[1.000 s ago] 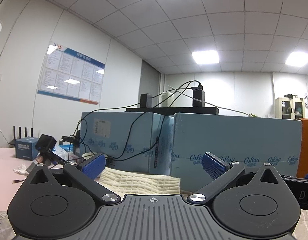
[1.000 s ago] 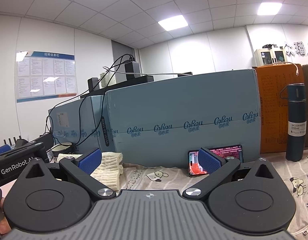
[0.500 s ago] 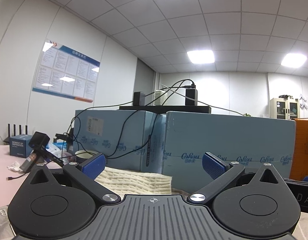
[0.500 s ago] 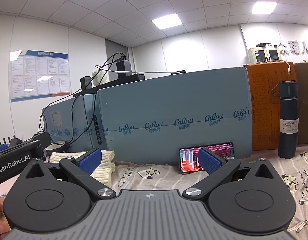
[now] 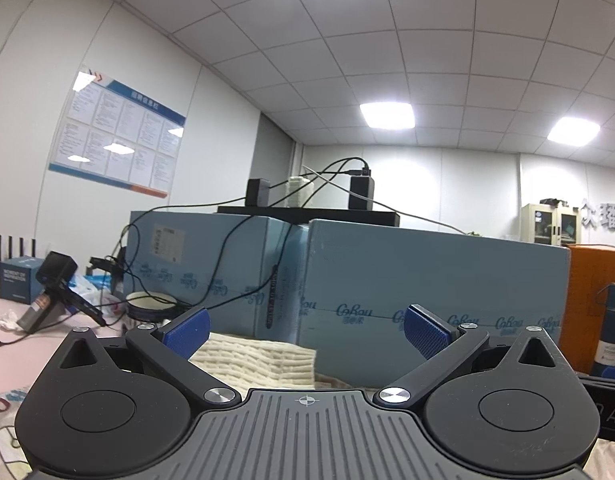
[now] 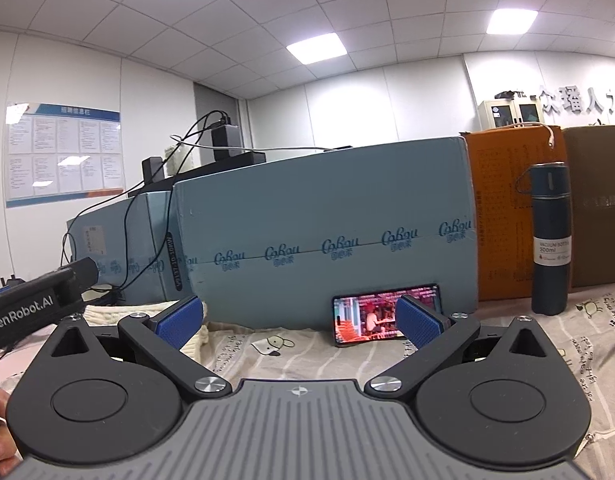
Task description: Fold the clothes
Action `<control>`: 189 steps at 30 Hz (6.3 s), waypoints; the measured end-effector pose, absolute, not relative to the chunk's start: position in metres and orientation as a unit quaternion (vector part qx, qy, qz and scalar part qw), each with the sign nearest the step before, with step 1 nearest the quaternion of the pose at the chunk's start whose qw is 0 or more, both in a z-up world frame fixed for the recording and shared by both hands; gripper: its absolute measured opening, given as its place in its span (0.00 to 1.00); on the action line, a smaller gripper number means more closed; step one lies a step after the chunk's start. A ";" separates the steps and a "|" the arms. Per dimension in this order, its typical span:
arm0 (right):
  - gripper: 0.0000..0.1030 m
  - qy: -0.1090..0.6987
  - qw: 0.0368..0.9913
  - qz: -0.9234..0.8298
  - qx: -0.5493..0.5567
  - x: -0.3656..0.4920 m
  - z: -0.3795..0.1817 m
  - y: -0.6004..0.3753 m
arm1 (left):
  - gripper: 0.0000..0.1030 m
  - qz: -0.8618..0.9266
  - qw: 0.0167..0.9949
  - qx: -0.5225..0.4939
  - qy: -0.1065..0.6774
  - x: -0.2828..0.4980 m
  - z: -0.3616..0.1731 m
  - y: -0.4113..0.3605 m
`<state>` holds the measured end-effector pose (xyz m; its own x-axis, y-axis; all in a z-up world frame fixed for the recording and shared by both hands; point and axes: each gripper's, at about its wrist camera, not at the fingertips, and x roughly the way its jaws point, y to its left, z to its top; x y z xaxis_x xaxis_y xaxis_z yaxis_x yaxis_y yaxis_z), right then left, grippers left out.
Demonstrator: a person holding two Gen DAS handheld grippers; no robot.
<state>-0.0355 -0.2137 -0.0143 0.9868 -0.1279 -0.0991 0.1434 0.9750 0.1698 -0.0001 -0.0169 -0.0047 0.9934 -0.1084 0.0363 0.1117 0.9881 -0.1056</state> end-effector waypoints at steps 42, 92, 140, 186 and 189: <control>1.00 0.057 0.906 -0.417 0.045 -0.209 -0.048 -0.415 | 1.00 -0.552 0.803 -0.086 0.208 0.024 -0.043 -0.209; 0.17 0.019 0.890 -0.435 0.137 -0.197 -0.046 -0.580 | 0.78 -0.593 0.723 -0.166 0.314 0.032 -0.066 -0.472; 0.04 -0.225 0.896 -0.100 0.368 -0.223 0.039 -0.454 | 0.09 -0.563 0.808 -0.126 0.118 0.039 -0.017 -0.197; 0.09 0.073 0.915 -0.219 0.331 -0.124 -0.086 -0.419 | 0.16 -0.361 0.877 -0.147 0.282 0.119 -0.086 -0.020; 0.08 0.061 0.930 -0.209 0.297 -0.121 -0.074 -0.416 | 0.16 -0.377 0.876 -0.126 0.274 0.125 -0.080 -0.032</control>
